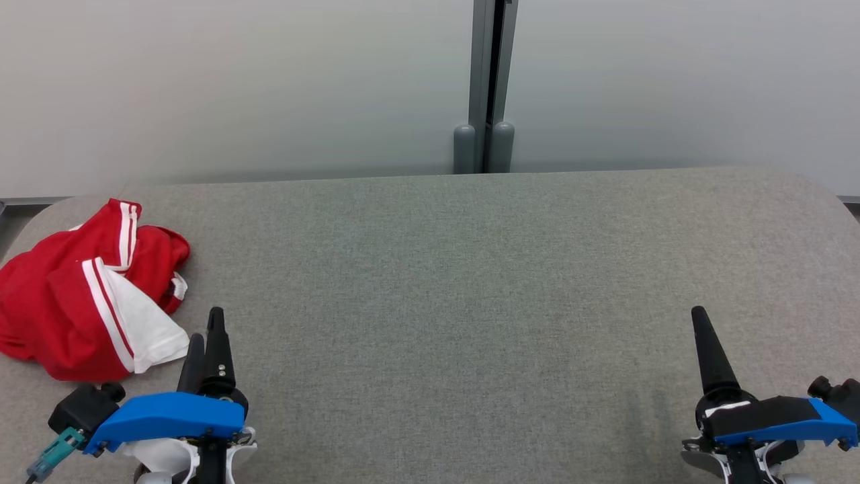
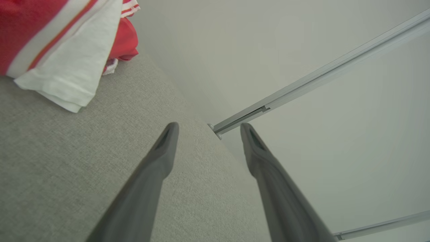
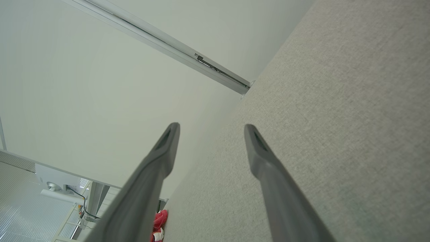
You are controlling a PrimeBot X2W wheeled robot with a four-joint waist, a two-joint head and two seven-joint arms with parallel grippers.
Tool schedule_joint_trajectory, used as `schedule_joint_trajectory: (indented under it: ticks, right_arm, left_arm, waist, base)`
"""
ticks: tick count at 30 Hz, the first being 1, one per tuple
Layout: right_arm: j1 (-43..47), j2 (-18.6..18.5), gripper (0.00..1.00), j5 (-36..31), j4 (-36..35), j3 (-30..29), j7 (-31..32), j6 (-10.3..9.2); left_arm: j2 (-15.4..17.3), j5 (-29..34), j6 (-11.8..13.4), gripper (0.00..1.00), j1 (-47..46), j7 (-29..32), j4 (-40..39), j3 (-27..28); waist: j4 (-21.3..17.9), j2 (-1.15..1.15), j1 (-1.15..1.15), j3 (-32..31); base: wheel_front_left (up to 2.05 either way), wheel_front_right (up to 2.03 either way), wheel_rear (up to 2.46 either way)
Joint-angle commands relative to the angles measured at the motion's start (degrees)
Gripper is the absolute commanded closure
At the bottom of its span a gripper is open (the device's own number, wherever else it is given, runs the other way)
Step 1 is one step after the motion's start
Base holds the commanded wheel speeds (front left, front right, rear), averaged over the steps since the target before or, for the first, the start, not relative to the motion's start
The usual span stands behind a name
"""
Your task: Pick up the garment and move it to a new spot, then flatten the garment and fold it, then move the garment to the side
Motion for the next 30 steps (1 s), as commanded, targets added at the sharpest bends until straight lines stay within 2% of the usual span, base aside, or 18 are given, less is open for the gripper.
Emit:
schedule_joint_trajectory:
  ticks: [1, 15, 30]
  right_arm:
    - [-1.6, -0.4, 0.00, -2.2, -0.9, 0.3, -0.7, 0.23]
    - [-2.1, -0.5, 0.00, -14.2, 0.0, 1.4, -3.4, 0.26]
    - [-2.6, -0.5, 0.00, -24.4, 1.5, 2.1, -5.8, 0.30]
  left_arm:
    - [0.3, 2.8, 0.4, 0.00, -2.2, -0.6, -0.5, -0.2]
    - [0.7, 16.0, 2.1, 0.00, -3.1, -3.3, 1.0, -1.5]
    - [1.5, 26.0, 3.1, 0.00, -4.1, -5.7, 2.7, -2.6]
  waist:
    - [0.0, 0.00, 0.00, 0.0]
    - [0.2, 0.00, 0.00, 0.2]
    - [0.4, 0.00, 0.00, 0.3]
  base:
    - [0.00, 0.00, 0.00]
    - [0.00, 0.00, 0.00]
    - [0.00, 0.00, 0.00]
